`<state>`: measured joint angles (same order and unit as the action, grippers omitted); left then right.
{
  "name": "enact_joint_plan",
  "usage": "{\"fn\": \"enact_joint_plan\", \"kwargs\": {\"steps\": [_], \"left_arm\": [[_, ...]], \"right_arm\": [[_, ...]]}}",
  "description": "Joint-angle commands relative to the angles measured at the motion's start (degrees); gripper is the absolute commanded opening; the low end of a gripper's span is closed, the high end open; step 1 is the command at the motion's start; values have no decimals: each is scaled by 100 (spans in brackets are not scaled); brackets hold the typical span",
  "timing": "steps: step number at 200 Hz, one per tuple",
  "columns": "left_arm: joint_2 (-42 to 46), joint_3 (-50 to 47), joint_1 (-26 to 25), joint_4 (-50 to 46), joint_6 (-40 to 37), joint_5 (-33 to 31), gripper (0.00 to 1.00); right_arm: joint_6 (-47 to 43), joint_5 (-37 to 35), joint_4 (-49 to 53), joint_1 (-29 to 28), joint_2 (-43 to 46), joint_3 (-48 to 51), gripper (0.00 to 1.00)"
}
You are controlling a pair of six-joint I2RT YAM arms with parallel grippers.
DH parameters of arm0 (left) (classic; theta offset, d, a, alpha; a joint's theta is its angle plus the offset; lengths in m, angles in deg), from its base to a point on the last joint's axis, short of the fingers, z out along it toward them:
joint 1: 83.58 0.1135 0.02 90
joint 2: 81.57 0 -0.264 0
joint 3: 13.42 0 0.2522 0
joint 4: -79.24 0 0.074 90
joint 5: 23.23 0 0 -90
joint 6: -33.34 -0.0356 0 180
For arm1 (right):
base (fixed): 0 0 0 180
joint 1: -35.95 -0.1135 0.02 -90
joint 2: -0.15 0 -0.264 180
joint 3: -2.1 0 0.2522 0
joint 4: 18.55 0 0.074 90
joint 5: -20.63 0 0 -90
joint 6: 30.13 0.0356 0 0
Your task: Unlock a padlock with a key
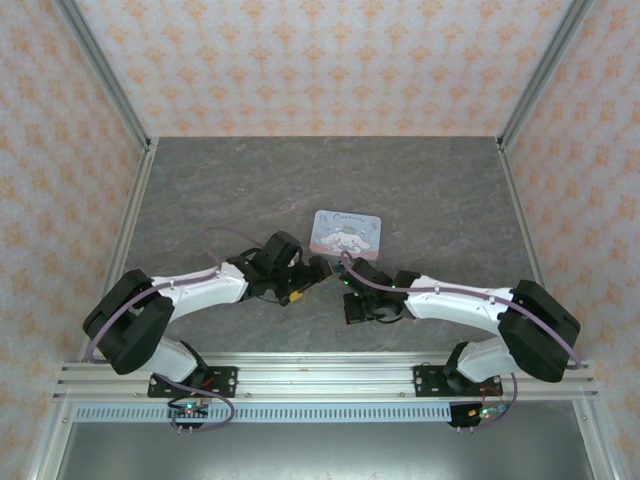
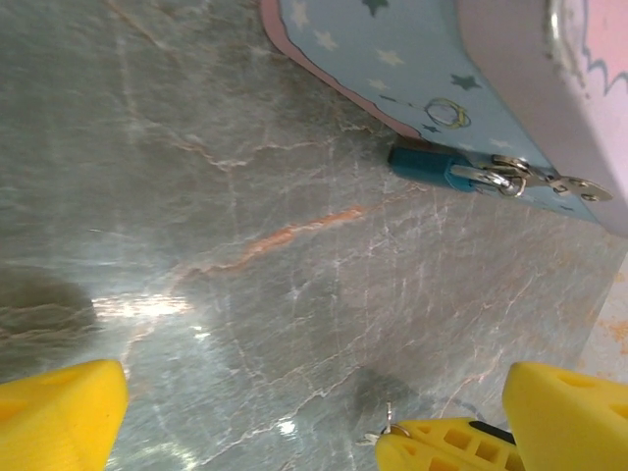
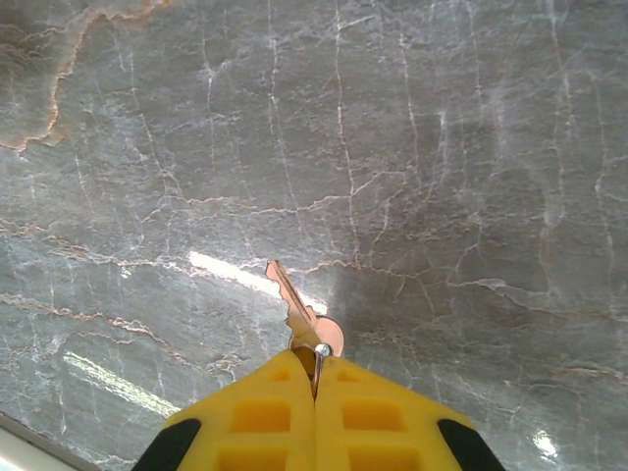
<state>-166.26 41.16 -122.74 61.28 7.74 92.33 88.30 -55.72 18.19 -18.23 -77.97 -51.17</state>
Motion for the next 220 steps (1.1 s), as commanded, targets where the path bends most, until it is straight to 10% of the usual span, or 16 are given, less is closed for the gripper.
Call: {"fn": "enact_joint_plan", "kwargs": {"steps": [1,67,220], "left_arm": [[-189,219,-109,253,64,27,95],[-467,288,-221,596,219,119,66],[-719,548,-590,675,308,72,42]], "right_arm": [[-12,24,-135,21,182,39,0],[80,51,-204,21,377,-65,0],[167,59,-439,148,338,-280,0]]}}
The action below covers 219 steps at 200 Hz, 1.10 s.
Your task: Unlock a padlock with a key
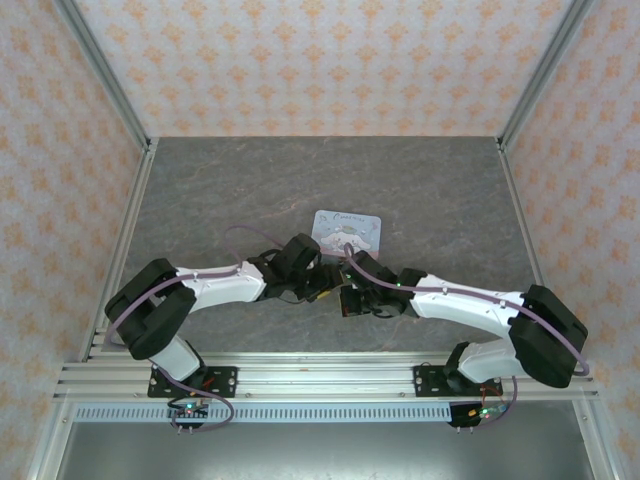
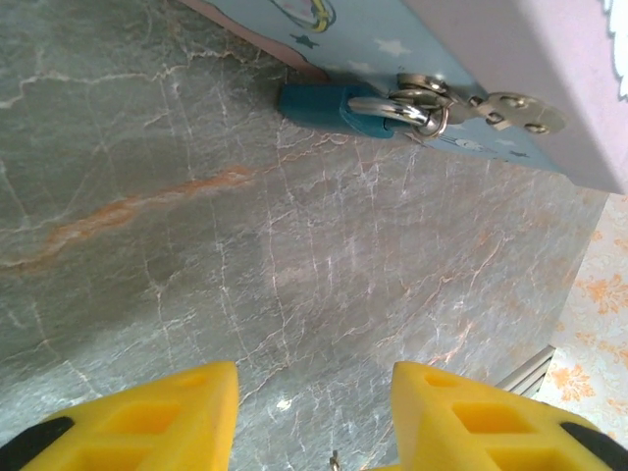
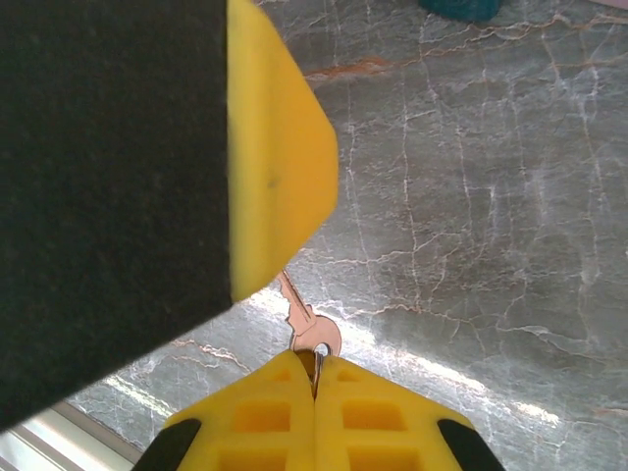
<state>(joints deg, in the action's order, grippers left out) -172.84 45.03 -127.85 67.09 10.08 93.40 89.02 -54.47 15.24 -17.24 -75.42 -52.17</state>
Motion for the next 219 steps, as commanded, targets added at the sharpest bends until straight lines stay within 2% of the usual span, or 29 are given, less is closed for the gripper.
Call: {"fn": "enact_joint_plan", "kwargs": {"steps": [1,44,61,96,161,219], "left_arm": [[-64,158,-80,94,75,-35,42],[-117,183,-121,100,85,-35,37],[-128,196,-124,107,85,-35,31],[-143,199,-153,101,85,-44,26],[-181,227,-206,92,94,-62,20],[-235,291,-252,70,94,-70,10]], "right_arm": [[102,-66,-151,52,89,-178,0],[115,-39,-192,89,101,-181,0],[121,-39,-195,89,108,-172,0],[149,-38,-239,107,104,-150,0],[158,-46,-276,107,110,-126,0],[184,-75,-331,116,115,-106,0]]}}
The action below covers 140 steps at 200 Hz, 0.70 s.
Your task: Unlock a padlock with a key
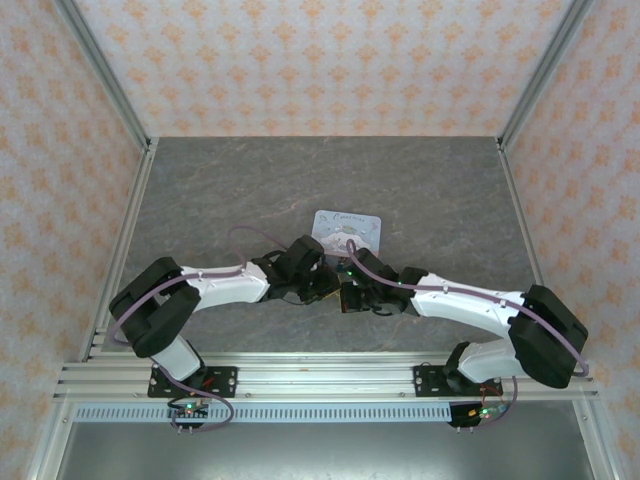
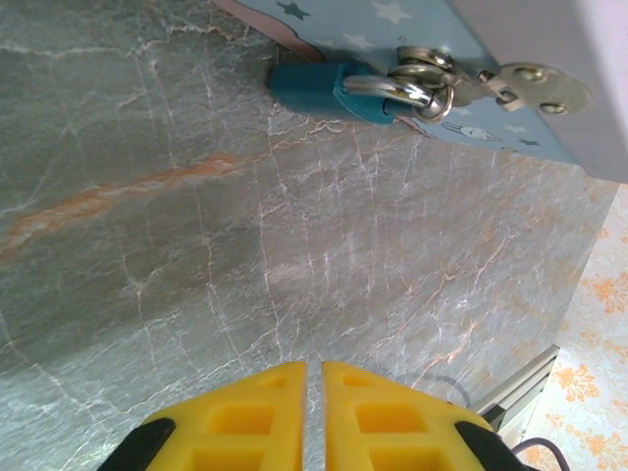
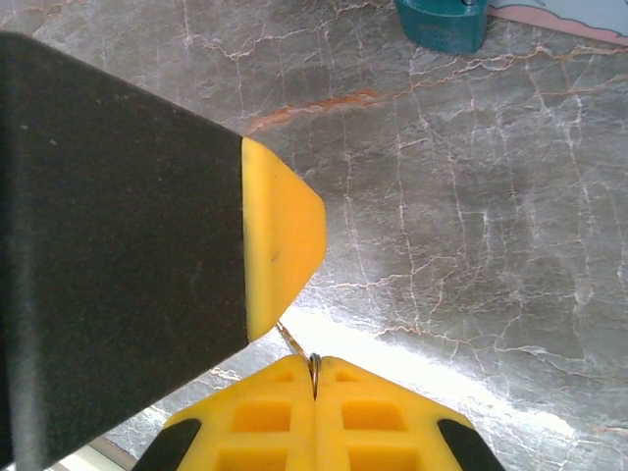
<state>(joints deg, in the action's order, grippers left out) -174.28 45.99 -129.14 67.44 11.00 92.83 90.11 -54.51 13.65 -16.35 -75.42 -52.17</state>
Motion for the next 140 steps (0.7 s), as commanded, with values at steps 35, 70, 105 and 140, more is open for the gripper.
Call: {"fn": "enact_joint_plan", "kwargs": {"steps": [35,70,105,140], "left_arm": [[-116,212,-142,24,2,-14,0],[-125,225,-155,15,-14,-31,0],[-76,242,-152,7,-100,-154,0],[-54,369,-151,-57,-264,-257,0]], "right_arm": [[84,-87,-184,31,130,-88,0],[112,-97,-208,50,183,-70,0],[187,-75,-234,152,427,28,5],[478,178,-462,601,1230,477,22]]}}
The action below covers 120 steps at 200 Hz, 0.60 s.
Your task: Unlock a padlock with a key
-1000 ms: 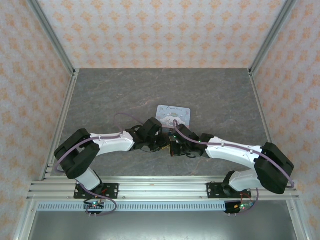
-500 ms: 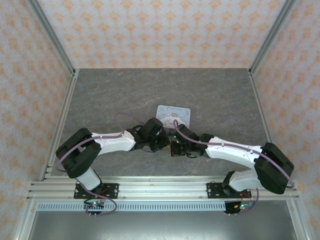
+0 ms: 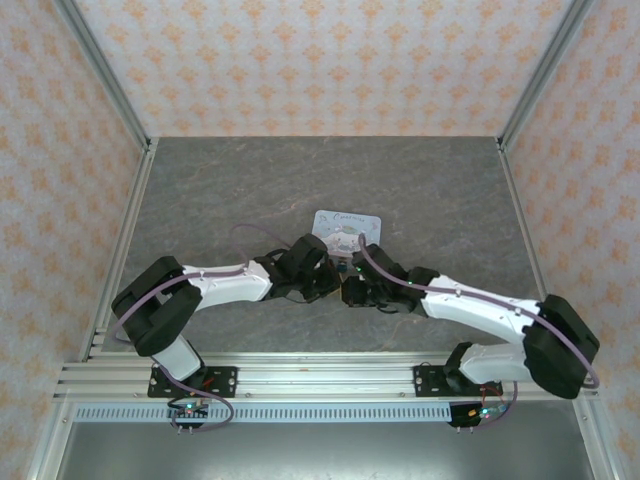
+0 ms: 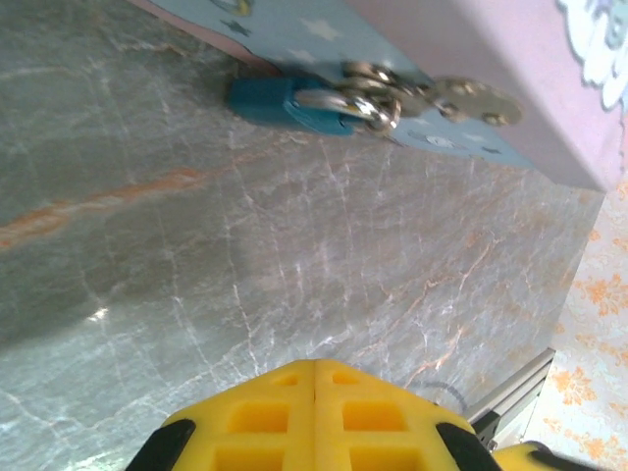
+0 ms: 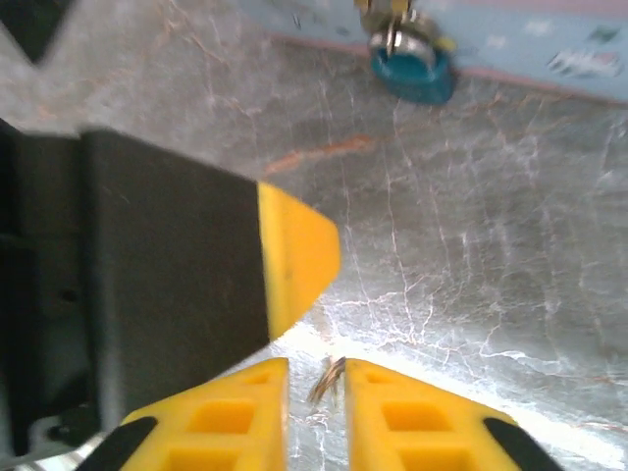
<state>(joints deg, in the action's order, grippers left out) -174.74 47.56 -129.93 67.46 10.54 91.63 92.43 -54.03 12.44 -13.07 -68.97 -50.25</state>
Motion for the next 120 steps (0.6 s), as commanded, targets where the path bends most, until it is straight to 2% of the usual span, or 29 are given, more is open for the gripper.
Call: {"fn": "enact_joint_plan", "kwargs": {"steps": [1,37,67,79,92,120], "left_arm": [[-8,210,-74,-58,-222,-143,0],[-95,361,-75,-106,-333,-196,0],[-92,566,-69,-610,-597,-432,0],[22,591,-60,-836,-709,-583,0],[186,556,1,-1028,-803,-728,0],[525,391,313,-1320,-928,-855,22]], "right_arm": [[258,142,-347,289,607,301,22],[483,273,-546,598,1080,677,24],[649,255,-649,621,949,826,28],[736,255,-620,621,808,825,32],[819,263,-497,615,615,752,41],[781,44,-114,427,261,495,52]]}}
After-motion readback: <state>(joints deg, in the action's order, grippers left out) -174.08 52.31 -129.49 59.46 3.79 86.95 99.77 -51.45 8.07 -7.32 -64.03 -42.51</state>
